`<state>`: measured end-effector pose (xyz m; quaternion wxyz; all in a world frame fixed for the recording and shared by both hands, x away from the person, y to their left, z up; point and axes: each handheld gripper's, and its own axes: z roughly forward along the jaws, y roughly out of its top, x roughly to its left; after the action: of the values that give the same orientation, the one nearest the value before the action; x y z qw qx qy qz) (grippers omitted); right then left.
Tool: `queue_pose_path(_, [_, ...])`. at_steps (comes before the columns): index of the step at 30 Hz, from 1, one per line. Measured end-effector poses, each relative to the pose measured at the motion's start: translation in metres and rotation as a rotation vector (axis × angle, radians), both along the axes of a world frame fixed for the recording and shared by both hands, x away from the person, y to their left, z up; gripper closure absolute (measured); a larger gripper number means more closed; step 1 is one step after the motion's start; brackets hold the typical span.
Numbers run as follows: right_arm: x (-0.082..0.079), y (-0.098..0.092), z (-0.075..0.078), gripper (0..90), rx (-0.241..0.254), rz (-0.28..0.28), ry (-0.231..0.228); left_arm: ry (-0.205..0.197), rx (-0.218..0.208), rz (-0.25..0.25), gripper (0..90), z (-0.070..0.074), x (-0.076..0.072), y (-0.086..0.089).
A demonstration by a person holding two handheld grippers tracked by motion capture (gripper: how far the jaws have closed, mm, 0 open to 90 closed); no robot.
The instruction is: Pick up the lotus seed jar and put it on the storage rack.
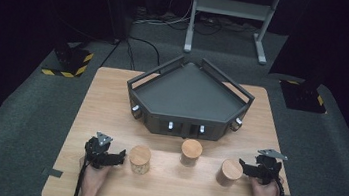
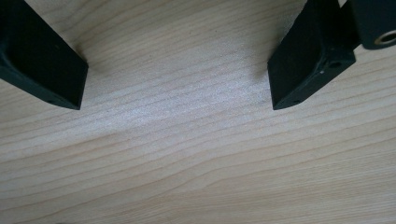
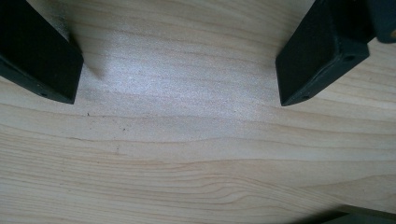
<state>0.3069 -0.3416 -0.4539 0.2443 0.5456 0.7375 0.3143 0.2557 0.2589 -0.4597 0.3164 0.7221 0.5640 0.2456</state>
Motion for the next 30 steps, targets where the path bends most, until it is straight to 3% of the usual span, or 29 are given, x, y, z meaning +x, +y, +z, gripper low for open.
queue_pose_path(4, [0.0,0.0,0.0,0.3,0.0,0.0,0.0,0.005,0.0,-0.02,1.5,0.0,0.001,0.002])
queue_pose_path(9, [0.0,0.0,0.0,0.3,0.0,0.0,0.0,0.024,-0.034,-0.062,0.3,0.003,0.0,0.012])
queue_pose_path(18, [0.0,0.0,0.0,0.3,0.0,0.0,0.0,0.008,-0.031,-0.135,0.6,0.007,-0.018,0.021])
queue_pose_path(30, [0.0,0.0,0.0,0.4,0.0,0.0,-0.001,0.015,-0.044,-0.282,1.1,0.008,-0.032,0.031])
